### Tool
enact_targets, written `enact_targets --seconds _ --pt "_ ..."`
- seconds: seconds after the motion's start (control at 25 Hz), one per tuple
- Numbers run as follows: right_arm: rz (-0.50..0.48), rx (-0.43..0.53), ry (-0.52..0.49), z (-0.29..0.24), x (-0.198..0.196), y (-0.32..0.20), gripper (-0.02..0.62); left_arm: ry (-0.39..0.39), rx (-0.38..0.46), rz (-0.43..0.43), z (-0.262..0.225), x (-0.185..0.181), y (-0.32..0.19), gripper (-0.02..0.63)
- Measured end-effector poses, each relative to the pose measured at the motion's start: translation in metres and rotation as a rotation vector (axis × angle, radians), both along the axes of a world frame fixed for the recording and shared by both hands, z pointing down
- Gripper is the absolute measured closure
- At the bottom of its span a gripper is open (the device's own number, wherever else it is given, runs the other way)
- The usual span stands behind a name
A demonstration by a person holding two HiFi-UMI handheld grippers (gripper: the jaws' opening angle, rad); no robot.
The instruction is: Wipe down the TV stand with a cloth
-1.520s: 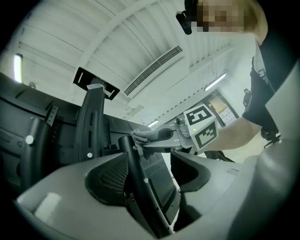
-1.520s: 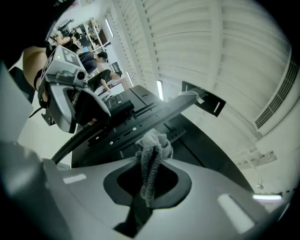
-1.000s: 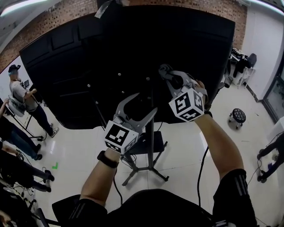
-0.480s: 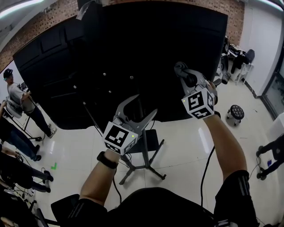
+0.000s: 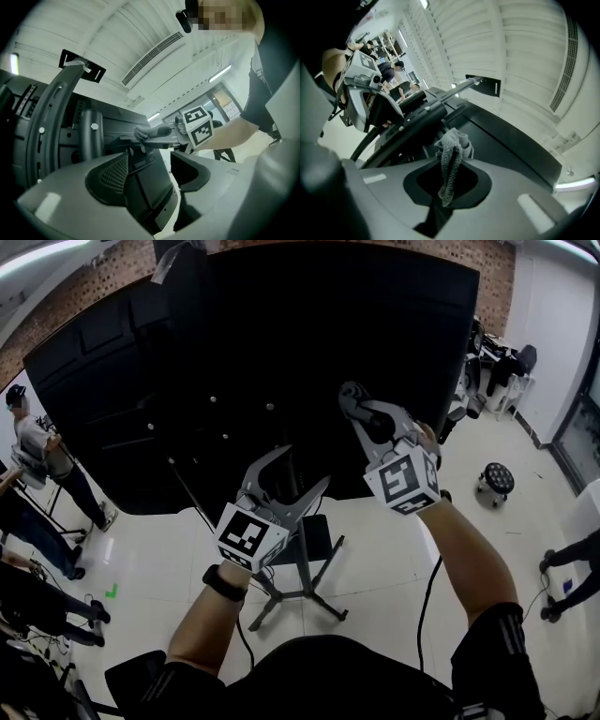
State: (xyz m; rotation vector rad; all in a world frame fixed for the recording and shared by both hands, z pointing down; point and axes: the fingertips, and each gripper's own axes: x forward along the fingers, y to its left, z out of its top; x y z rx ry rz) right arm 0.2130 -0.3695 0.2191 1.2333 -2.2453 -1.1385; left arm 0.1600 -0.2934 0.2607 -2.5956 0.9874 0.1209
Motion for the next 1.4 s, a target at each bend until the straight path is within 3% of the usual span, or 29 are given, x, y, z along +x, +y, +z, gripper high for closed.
enact_targets --seconds 0.28,0.4,0.52,0.72,1.16,1.4 --pt "-0.132 -0.062 0.03 0.035 -0.079 -0.004 0.574 -0.009 -0.012 -0.056 0.012 -0.018 0.003 0.299" --pt "-0.151 -0.092 0.028 0.047 -0.092 -0.012 0.574 -0.02 -0.036 -0.083 0.025 -0.026 0.004 0.299" --pt "-0.139 -0.063 0.066 0.05 -0.093 -0.017 0.574 -0.03 -0.039 -0.116 0.033 -0.035 0.001 0.299" --pt "-0.109 -0.035 0.09 0.051 -0.075 -0.02 0.574 -0.03 -0.057 -0.121 0.041 -0.033 -0.002 0.299" --pt "0.035 -0.059 0.035 0.054 0.024 -0.035 0.574 -0.031 -0.077 -0.044 0.046 0.013 0.0 0.299" --pt "0.097 -0.082 -0.001 0.055 0.06 -0.038 0.574 -0.045 -0.08 -0.02 0.047 0.029 0.005 0.299"
